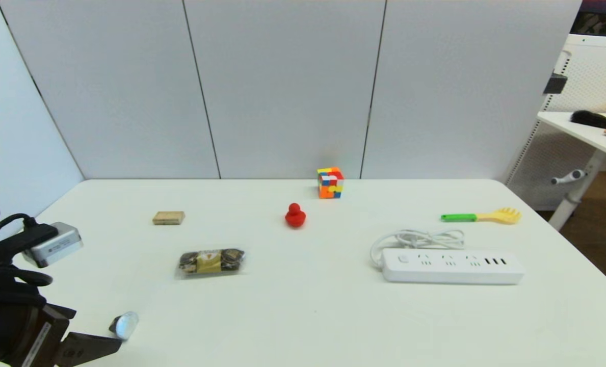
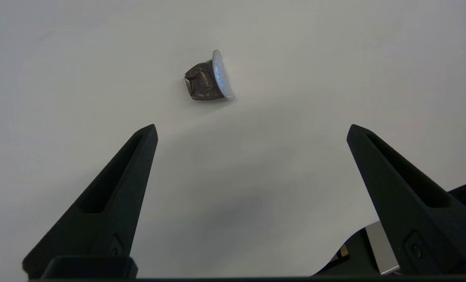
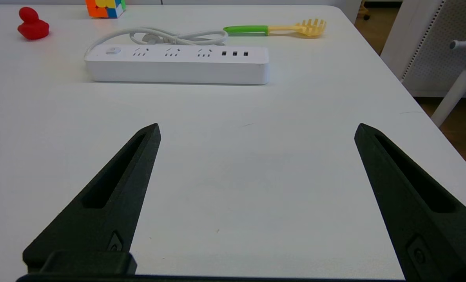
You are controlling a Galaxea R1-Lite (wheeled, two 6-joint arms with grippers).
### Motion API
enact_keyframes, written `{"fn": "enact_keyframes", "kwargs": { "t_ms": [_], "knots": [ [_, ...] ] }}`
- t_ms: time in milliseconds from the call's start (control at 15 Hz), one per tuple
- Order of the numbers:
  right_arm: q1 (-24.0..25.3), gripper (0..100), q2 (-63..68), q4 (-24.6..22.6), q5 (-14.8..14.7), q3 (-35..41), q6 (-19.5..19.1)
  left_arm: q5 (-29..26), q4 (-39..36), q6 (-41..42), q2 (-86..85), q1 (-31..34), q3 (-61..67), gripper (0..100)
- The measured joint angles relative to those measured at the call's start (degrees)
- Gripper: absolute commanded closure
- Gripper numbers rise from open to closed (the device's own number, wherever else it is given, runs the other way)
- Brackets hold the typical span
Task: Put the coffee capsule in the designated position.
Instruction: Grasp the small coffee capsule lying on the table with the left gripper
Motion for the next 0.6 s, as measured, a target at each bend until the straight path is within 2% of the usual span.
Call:
{"fn": "enact_keyframes", "kwargs": {
  "t_ms": [333,600],
  "knots": [
    [0.0,0,0.0,0.0,0.0,0.0,0.0,3.3,-6.4,-3.3,7.6,0.0,0.3,0],
    [0.0,0,0.0,0.0,0.0,0.0,0.0,9.3,-9.1,-3.6,11.9,-1.2,0.4,0]
  ]
}}
